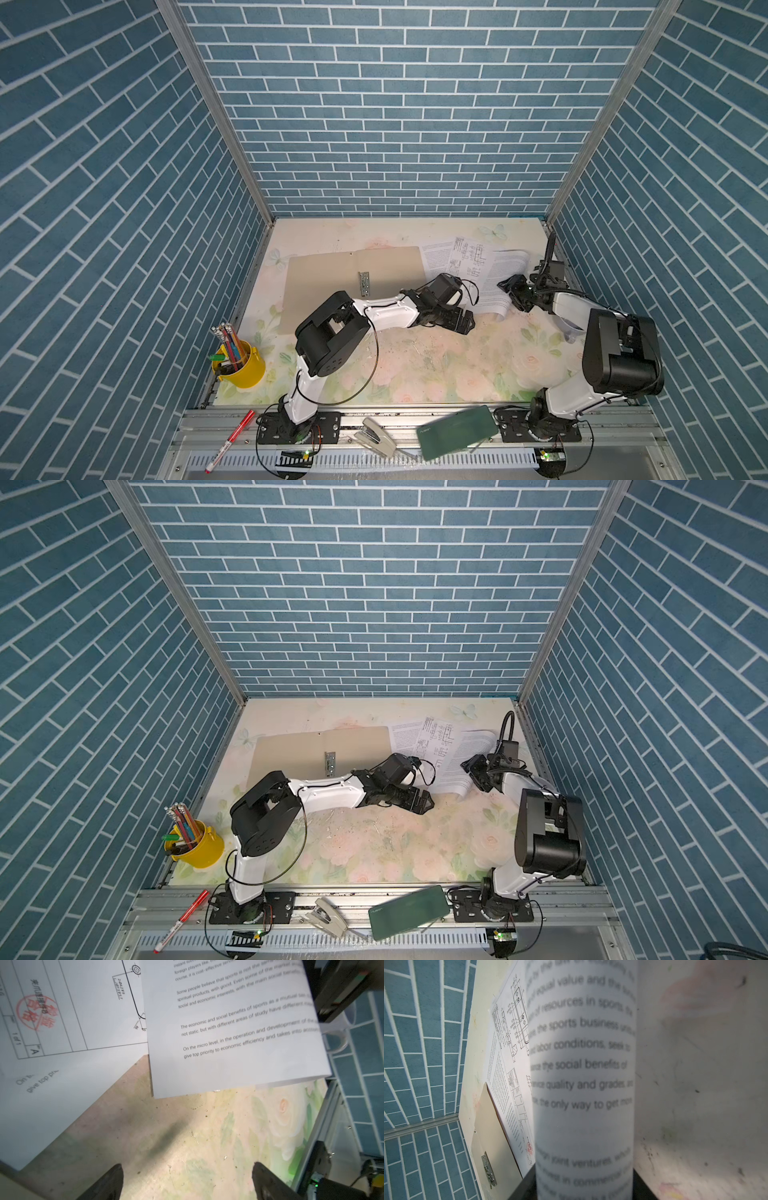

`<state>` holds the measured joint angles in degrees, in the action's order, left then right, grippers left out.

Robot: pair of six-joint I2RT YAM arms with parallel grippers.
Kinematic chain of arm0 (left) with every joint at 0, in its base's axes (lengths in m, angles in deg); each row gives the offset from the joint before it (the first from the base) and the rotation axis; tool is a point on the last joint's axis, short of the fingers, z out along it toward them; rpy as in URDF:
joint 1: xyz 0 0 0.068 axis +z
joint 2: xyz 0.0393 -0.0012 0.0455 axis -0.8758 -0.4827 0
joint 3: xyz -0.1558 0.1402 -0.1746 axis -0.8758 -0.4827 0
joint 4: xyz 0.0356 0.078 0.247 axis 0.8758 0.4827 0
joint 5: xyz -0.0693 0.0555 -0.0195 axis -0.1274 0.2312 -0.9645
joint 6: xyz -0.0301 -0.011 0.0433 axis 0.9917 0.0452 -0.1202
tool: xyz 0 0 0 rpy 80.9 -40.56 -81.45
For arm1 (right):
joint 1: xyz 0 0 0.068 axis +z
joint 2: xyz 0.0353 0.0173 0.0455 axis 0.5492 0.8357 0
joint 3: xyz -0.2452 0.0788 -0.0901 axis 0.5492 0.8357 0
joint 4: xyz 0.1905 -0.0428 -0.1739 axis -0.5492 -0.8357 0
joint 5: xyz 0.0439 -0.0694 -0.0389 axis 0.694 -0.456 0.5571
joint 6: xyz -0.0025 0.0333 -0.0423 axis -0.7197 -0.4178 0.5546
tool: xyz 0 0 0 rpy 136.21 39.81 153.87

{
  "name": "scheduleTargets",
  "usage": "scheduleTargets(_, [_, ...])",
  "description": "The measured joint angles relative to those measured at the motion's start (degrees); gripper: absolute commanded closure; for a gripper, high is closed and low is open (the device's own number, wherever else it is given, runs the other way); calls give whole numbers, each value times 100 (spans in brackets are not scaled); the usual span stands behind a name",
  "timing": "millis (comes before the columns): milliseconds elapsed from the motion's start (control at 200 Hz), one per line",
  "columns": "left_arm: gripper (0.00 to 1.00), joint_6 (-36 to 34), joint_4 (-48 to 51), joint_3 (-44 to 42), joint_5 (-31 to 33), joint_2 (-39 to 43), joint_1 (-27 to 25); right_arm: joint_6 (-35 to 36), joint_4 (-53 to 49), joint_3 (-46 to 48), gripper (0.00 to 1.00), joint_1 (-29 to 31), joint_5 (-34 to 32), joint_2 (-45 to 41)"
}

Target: Put the files into the folder

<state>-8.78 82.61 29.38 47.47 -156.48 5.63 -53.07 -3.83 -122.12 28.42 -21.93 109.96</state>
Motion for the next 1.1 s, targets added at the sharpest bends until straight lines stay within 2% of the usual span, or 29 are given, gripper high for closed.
scheduleTargets(255, [2, -1320, -63, 81, 1054, 0, -444, 0, -81, 0, 45, 0, 4, 0])
scheduleTargets(515, [6, -2247, -728, 114, 1790, -68, -468, 0, -201, 0, 45, 0, 7, 0])
scheduleTargets(770, [8, -3032, -1464, 111, 2037, -391, -608, 0, -275, 0, 45, 0, 20, 0])
scheduleTargets(1095, [16, -3453, -1843, 304, 2142, -780, -756, -46, -299, 0, 45, 0, 59, 0])
